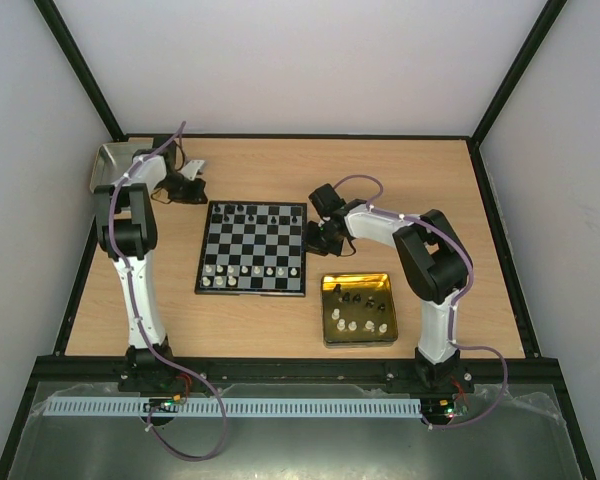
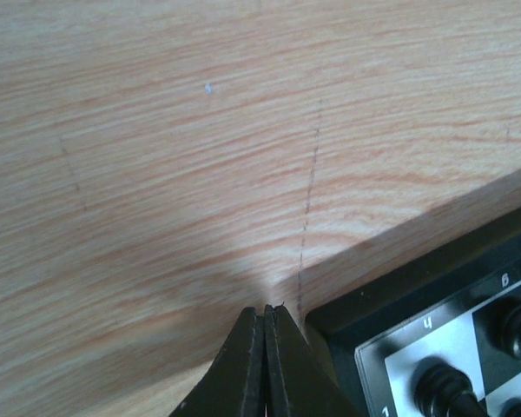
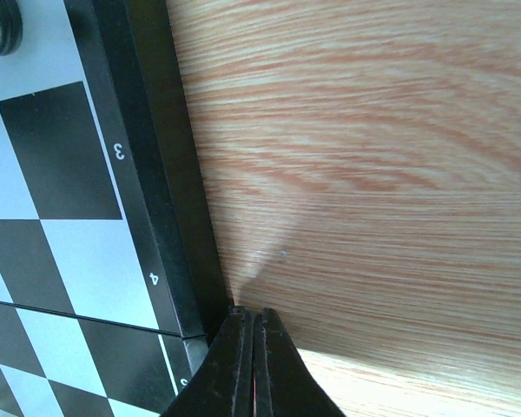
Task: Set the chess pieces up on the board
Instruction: Move the chessboard to the center of the board.
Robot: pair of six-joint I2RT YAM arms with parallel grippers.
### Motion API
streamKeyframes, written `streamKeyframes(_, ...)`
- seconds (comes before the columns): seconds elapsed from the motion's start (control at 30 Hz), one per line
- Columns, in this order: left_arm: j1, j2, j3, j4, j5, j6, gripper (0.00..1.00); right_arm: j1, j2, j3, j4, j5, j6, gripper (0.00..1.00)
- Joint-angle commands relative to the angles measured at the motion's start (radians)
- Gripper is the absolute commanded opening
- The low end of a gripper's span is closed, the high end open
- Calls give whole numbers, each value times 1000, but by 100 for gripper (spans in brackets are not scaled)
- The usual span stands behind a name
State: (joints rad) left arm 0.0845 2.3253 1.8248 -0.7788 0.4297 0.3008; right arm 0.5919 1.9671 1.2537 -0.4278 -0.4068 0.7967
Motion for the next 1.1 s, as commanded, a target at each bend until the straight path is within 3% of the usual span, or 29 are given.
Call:
streamKeyframes(0.0,0,72,23,-14,-27,-39,2,2,50,-6,-22,-11,-7,2)
streamKeyframes(0.3,-7,96,43,-45,30,-51,2,2,66,13,-39,-15,-20,2)
streamKeyframes(1.07,-5,-198,-445,43,22,41,2,20,-67,-133,-5,-51,12,2)
